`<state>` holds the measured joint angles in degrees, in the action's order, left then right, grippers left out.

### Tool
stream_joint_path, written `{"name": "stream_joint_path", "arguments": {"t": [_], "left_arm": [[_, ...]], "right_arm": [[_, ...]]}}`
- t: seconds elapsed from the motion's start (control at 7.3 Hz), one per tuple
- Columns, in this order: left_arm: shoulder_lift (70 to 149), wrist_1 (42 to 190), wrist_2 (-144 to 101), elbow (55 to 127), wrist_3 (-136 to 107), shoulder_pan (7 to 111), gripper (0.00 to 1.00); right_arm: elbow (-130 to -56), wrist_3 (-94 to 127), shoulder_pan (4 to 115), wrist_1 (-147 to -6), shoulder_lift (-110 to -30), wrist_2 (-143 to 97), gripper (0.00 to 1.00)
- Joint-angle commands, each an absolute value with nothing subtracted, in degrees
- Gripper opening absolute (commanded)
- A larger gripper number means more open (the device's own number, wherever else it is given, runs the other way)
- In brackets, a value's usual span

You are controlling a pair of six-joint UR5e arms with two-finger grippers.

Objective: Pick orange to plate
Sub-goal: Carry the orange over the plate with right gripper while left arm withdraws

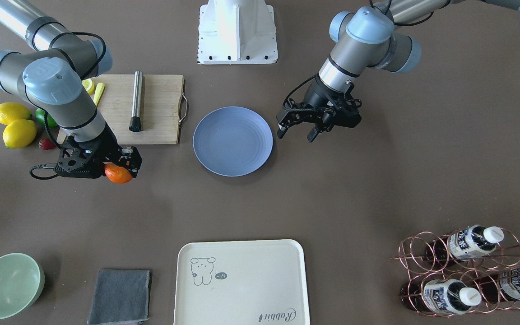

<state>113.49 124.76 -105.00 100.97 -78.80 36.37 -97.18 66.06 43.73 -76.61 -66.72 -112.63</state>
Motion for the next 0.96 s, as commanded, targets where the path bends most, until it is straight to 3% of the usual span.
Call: {"name": "stream_joint_path", "arguments": {"t": [0.0,0.55,0.82], "left_arm": [[110.0,124.2,-106.1,102.0,-63.9,44.2,0.98],[108.7,124.5,-106.1,101.4,-54.2,51.7,0.98],[106.3,124.2,-108.5,100.6,-54.2,52.9,0.98]], "right_arm": [[-98.7,69.4,40.9,-83.0,-59.3,-111.6,0.00],[-96.7,73.0,28.4,-83.1,-53.1,-100.2,0.00],[-90.5,72.9,24.8,-82.5,-48.7,-97.5,0.00]]}}
